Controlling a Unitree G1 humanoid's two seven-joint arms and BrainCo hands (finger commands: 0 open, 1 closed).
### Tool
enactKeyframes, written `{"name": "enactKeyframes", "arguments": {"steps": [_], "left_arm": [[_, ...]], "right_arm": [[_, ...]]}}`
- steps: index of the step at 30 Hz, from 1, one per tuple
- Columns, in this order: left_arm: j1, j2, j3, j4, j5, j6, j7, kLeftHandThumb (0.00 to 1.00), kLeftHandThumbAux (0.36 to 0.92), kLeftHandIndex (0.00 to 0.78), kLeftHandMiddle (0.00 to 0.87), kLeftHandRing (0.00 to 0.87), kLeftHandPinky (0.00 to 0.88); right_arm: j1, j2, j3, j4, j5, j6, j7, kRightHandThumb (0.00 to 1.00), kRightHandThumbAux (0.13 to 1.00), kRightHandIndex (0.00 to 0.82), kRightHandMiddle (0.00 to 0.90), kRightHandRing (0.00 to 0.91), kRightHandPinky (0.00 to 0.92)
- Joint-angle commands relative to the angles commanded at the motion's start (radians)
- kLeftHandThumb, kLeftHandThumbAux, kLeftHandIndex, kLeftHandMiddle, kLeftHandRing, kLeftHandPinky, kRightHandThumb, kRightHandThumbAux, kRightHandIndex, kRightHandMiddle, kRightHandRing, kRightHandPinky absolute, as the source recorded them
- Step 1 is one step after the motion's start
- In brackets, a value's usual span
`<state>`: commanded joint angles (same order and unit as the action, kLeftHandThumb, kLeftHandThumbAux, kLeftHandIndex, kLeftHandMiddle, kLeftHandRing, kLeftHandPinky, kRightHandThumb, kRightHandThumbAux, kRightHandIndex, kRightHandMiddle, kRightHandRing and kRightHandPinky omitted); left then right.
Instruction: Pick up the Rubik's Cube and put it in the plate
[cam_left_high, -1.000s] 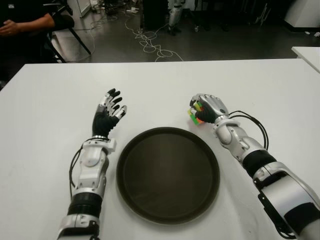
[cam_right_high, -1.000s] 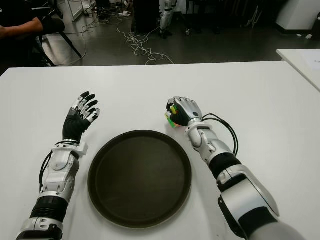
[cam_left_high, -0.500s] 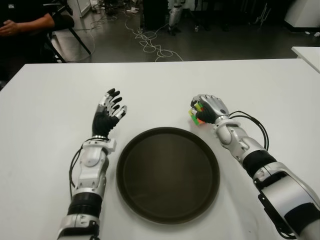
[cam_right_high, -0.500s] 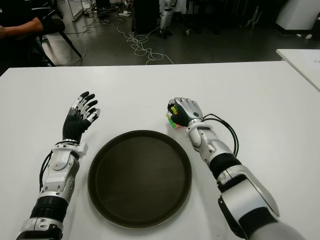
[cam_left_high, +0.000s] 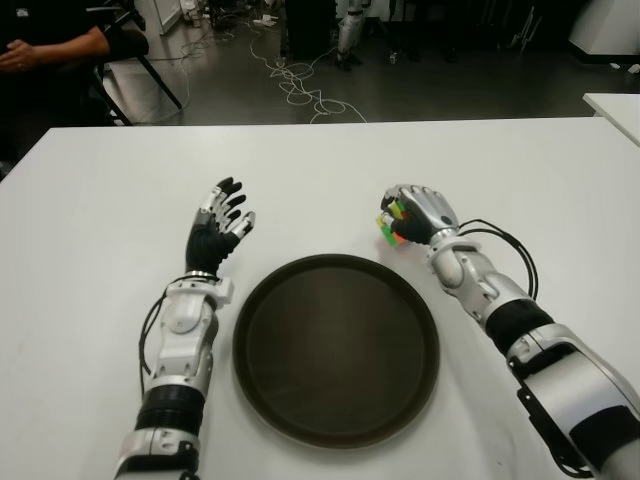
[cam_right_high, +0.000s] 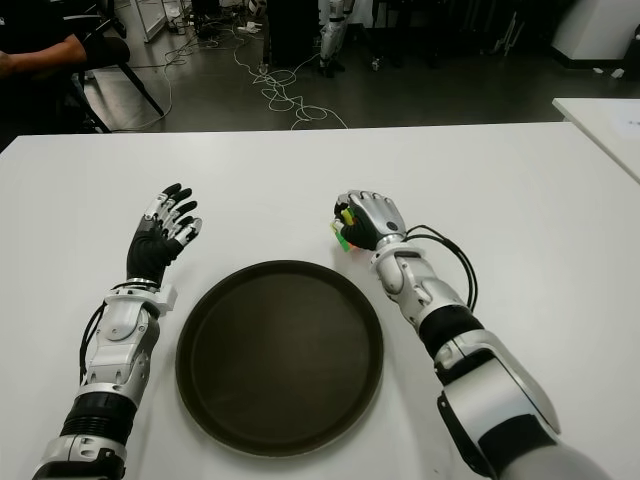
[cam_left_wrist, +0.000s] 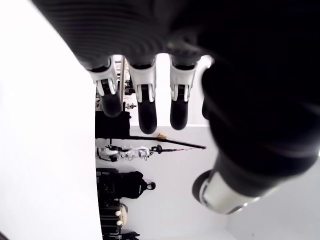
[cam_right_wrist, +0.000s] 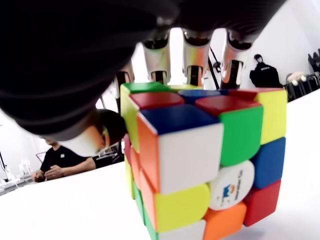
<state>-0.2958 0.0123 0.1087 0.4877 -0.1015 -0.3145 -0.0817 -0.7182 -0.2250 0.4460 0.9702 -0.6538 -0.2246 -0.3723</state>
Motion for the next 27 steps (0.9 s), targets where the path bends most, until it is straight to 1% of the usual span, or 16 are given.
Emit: {"name": "enactKeyframes", "arguments": {"steps": [8,12,19,21,27], "left_arm": [[-0.003,-0.002,0.004,0.009,0.0,-0.003,0.007,0.0,0.828,0.118,0.15,0.118,0.083],[-0.006,-0.002,0.005,0.014,0.0,-0.003,0.008,0.0,0.831,0.117,0.148,0.118,0.085],[-0.007,0.001,0.005,0.016,-0.003,-0.003,0.0,0.0,0.835,0.108,0.146,0.121,0.094],[-0.007,0.001,0.005,0.017,-0.004,-0.005,0.0,0.0,0.833,0.121,0.15,0.12,0.097],[-0.007,0.002,0.004,0.018,0.0,-0.004,0.001,0.0,0.827,0.127,0.152,0.117,0.079]], "right_arm": [[0.004,-0.009,0.0,-0.029,-0.006,-0.003,-0.027,0.84,0.685,0.432,0.488,0.756,0.773],[0.01,-0.017,-0.001,-0.055,-0.016,-0.002,-0.06,0.84,0.685,0.431,0.488,0.766,0.781],[0.017,-0.025,-0.003,-0.093,-0.021,0.015,-0.073,0.841,0.685,0.432,0.488,0.759,0.772],[0.019,-0.028,-0.004,-0.107,-0.023,0.021,-0.074,0.841,0.685,0.432,0.488,0.761,0.771],[0.031,-0.038,-0.004,-0.151,-0.038,0.043,-0.08,0.841,0.685,0.431,0.488,0.764,0.759]]}}
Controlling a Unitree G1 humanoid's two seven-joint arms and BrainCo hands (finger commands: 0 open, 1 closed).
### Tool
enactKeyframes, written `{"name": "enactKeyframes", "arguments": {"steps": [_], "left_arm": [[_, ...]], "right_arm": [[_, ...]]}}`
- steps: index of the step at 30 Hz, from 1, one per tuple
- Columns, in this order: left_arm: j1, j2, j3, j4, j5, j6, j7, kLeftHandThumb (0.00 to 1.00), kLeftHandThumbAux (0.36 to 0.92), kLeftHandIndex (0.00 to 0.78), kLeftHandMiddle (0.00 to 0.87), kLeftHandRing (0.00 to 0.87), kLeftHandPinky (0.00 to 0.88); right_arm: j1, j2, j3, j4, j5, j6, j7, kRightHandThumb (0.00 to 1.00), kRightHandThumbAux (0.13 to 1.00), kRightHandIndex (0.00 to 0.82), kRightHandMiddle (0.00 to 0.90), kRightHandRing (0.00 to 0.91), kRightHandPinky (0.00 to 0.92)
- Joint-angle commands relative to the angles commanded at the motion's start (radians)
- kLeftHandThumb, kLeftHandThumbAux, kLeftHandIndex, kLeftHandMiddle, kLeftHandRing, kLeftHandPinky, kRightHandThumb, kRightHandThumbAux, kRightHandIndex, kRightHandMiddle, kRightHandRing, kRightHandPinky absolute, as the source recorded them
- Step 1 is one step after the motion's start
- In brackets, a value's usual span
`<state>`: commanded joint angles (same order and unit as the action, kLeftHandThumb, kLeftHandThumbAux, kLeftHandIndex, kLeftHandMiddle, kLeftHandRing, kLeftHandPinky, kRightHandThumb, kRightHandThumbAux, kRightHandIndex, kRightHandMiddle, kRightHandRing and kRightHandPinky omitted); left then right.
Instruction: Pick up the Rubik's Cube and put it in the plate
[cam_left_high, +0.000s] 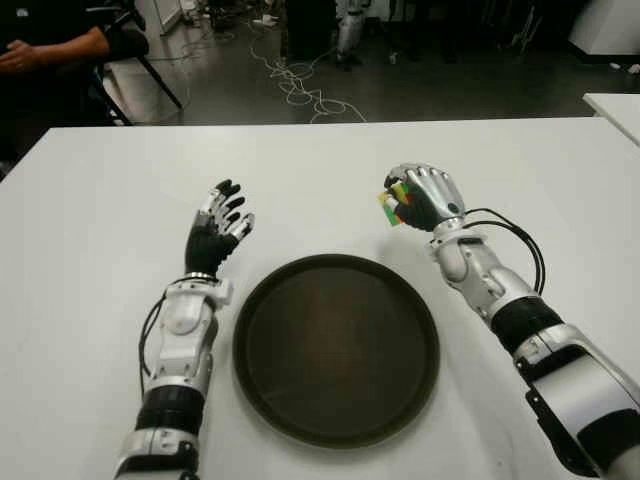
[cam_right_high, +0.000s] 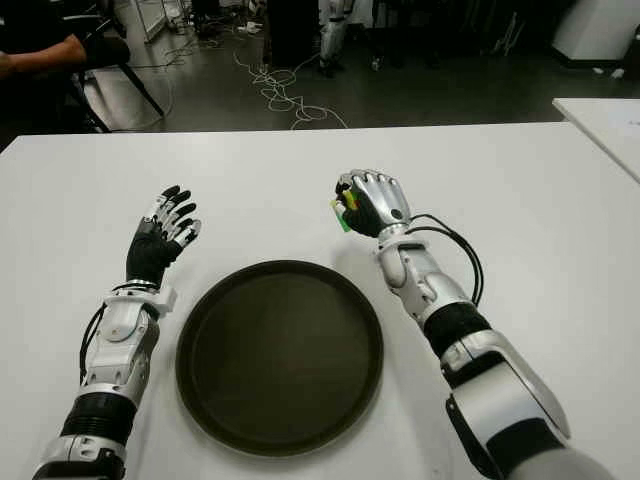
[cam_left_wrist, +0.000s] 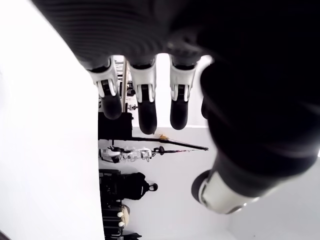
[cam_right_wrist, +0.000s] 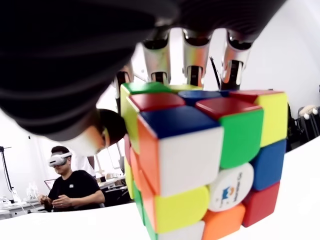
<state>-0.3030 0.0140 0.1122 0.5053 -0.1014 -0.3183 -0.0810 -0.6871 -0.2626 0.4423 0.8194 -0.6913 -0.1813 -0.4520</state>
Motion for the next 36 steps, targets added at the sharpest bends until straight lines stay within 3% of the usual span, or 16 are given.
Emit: {"name": "enactKeyframes", "arguments": {"steps": [22,36], "left_arm": [[-0.002,0.003,-0.006,-0.003,-0.002,0.007,-0.012,0.0,0.801,0.129,0.151,0.116,0.082],[-0.004,0.006,-0.005,-0.004,-0.006,0.011,-0.023,0.0,0.817,0.104,0.147,0.118,0.082]], "right_arm": [[0.087,-0.051,-0.057,-0.263,-0.006,0.037,0.045,0.841,0.685,0.432,0.488,0.759,0.765],[0.135,-0.06,-0.097,-0.345,0.016,-0.039,0.055,0.84,0.685,0.434,0.487,0.746,0.757]]}}
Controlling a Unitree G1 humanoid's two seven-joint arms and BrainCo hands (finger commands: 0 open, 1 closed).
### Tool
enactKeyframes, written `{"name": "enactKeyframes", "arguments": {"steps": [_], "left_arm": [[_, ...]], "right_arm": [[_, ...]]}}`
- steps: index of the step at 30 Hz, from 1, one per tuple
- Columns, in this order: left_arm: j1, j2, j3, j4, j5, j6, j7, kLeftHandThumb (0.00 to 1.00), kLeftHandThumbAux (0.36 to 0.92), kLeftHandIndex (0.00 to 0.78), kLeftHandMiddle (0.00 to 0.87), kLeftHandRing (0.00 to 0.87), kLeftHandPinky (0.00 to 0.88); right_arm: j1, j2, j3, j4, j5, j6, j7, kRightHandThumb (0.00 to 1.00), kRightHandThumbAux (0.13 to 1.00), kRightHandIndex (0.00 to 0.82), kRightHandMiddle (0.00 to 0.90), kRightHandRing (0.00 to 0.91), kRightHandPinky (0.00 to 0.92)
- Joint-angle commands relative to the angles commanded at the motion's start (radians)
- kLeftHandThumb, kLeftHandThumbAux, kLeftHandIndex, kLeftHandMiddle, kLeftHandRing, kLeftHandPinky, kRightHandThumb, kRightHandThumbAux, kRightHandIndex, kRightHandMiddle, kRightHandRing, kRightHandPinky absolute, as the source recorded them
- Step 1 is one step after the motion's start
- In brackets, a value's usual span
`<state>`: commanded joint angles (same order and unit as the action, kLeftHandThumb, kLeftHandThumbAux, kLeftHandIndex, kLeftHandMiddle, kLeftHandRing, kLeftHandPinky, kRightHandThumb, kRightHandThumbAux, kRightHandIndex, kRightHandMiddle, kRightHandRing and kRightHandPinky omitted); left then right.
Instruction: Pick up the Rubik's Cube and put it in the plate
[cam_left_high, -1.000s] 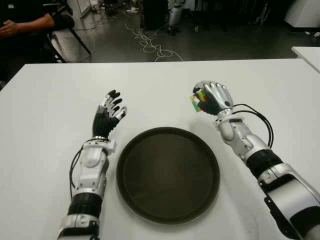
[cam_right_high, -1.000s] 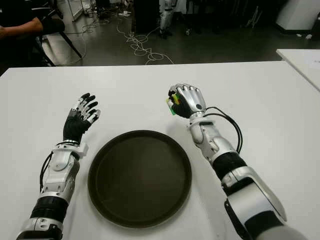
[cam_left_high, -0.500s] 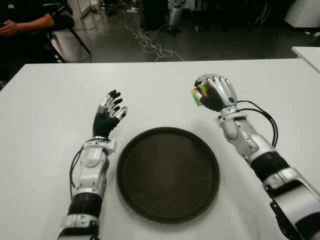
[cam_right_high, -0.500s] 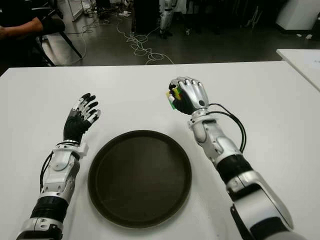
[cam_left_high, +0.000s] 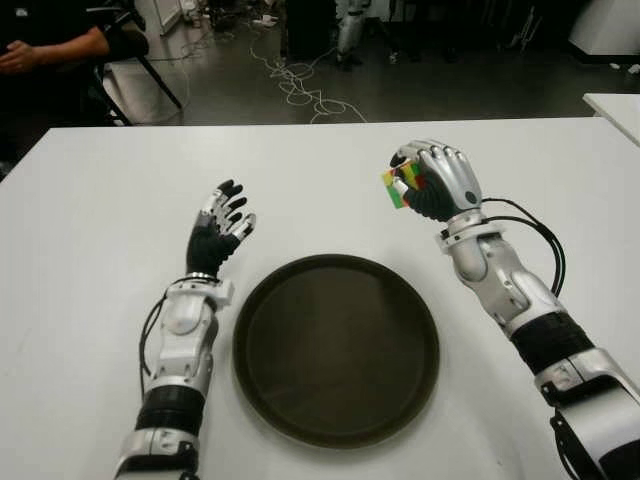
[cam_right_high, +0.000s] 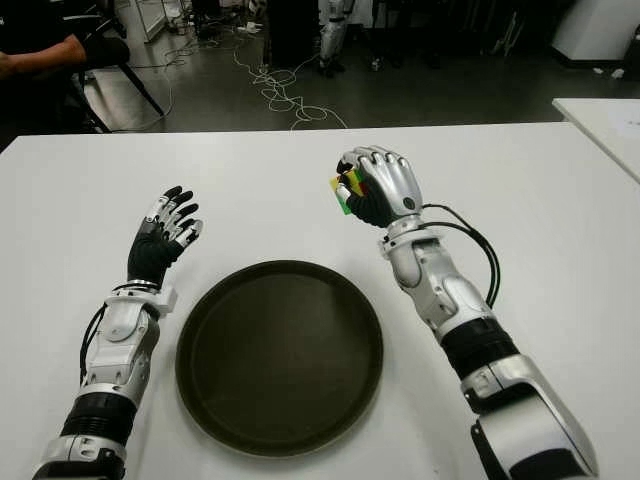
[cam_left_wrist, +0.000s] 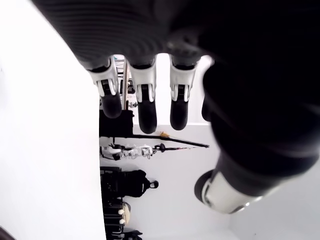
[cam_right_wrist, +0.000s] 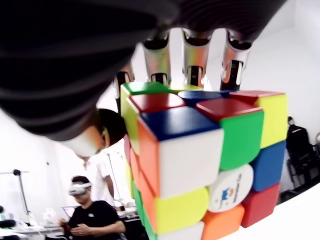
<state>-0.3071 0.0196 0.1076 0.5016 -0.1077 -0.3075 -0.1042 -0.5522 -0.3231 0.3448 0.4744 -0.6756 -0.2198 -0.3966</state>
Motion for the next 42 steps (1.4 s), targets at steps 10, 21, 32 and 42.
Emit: {"name": "enactKeyframes", "arguments": {"steps": [10,21,32,42], "left_arm": [[0.0,0.001,0.0,0.002,0.0,-0.007,-0.008,0.0,0.82,0.096,0.148,0.118,0.084],[-0.001,-0.002,0.003,0.0,0.0,-0.007,-0.006,0.0,0.841,0.113,0.152,0.122,0.094],[-0.003,0.0,0.003,0.008,0.006,-0.015,-0.001,0.0,0.81,0.107,0.139,0.107,0.071],[-0.009,-0.001,0.006,0.028,0.008,-0.027,0.009,0.0,0.84,0.152,0.154,0.125,0.092]], "right_arm": [[0.032,0.008,-0.021,-0.041,0.015,-0.055,0.017,0.838,0.689,0.415,0.562,0.75,0.753],[0.065,0.016,-0.039,-0.098,0.056,-0.111,0.051,0.837,0.691,0.406,0.595,0.757,0.757],[0.096,0.018,-0.052,-0.144,0.07,-0.168,0.064,0.837,0.69,0.402,0.583,0.759,0.769],[0.128,0.014,-0.046,-0.197,0.075,-0.186,0.125,0.839,0.687,0.423,0.531,0.747,0.766]]}}
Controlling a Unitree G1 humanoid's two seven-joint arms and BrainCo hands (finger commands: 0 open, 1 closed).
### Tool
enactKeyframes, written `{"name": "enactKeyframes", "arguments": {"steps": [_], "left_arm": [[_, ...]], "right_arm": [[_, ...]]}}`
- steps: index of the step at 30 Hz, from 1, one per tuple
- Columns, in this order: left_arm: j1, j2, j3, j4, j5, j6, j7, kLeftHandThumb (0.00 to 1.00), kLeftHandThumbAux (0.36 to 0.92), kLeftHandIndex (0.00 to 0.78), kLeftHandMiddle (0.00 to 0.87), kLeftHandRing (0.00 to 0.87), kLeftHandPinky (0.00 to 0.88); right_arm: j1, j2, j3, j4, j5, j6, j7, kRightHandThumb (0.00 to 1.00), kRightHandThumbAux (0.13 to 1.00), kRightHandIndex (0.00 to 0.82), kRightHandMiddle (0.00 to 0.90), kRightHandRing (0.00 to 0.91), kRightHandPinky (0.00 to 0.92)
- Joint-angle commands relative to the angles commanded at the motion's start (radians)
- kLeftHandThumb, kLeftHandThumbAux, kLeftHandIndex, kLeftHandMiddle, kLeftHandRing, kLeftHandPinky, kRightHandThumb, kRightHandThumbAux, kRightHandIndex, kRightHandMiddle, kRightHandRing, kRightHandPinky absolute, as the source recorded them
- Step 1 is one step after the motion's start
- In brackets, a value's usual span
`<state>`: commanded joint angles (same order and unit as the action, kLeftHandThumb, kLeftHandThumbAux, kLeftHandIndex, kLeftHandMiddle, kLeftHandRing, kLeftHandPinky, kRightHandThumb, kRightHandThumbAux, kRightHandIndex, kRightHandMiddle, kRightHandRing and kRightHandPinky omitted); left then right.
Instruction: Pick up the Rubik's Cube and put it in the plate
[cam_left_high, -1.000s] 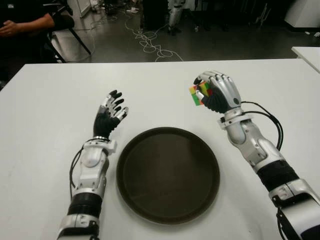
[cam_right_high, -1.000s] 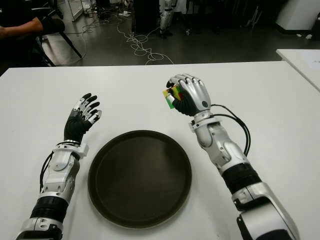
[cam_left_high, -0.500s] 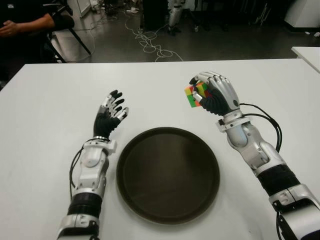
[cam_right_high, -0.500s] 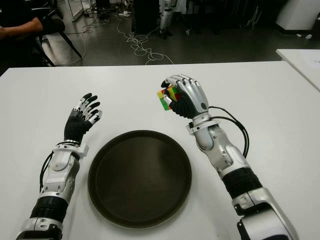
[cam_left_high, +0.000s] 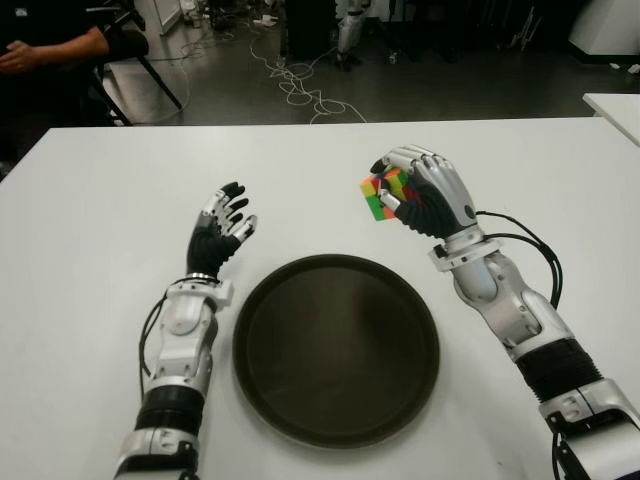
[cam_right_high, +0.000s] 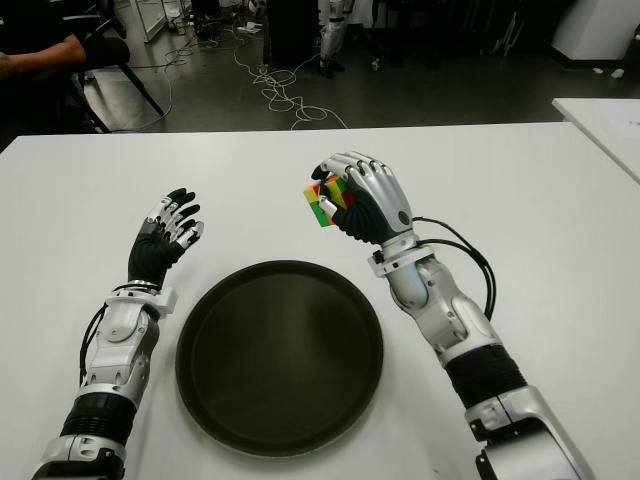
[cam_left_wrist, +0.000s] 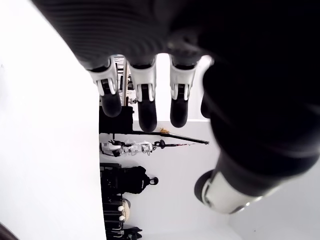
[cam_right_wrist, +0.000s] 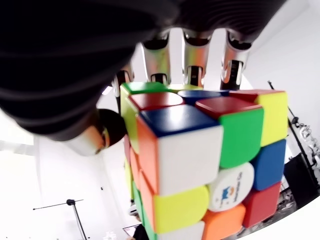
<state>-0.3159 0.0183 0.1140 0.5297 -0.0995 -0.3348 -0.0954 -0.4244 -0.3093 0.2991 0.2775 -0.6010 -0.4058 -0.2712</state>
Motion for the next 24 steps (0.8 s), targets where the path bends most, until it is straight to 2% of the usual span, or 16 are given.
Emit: {"name": "enactKeyframes", "arguments": {"steps": [4,8,10,14,22,24], "left_arm": [[-0.003,0.002,-0.003,0.003,0.004,0.002,0.004,0.0,0.829,0.132,0.146,0.119,0.081],[-0.004,0.002,-0.003,0.005,0.003,-0.001,0.002,0.0,0.82,0.118,0.145,0.118,0.087],[-0.004,0.001,-0.003,0.005,0.001,-0.002,-0.001,0.0,0.814,0.116,0.148,0.12,0.089],[-0.003,0.0,-0.004,-0.001,-0.003,-0.001,-0.008,0.0,0.834,0.111,0.151,0.121,0.089],[-0.002,-0.003,-0.002,-0.008,-0.014,0.005,-0.016,0.0,0.846,0.097,0.143,0.112,0.076],[-0.003,-0.003,-0.001,-0.005,-0.015,0.002,-0.016,0.0,0.859,0.123,0.157,0.125,0.09]], "right_arm": [[0.02,0.002,0.018,-0.029,-0.001,-0.013,0.044,0.839,0.685,0.431,0.498,0.738,0.76],[0.023,-0.012,0.037,-0.035,0.012,-0.053,0.108,0.837,0.691,0.402,0.569,0.728,0.756],[0.028,-0.018,0.047,-0.036,0.016,-0.084,0.13,0.839,0.687,0.417,0.529,0.724,0.754],[0.034,-0.023,0.055,-0.031,0.015,-0.133,0.149,0.84,0.685,0.429,0.495,0.721,0.752],[0.041,-0.03,0.076,-0.023,0.017,-0.212,0.199,0.842,0.683,0.431,0.486,0.722,0.753],[0.045,-0.029,0.079,-0.023,0.018,-0.221,0.209,0.842,0.683,0.432,0.486,0.724,0.754]]}}
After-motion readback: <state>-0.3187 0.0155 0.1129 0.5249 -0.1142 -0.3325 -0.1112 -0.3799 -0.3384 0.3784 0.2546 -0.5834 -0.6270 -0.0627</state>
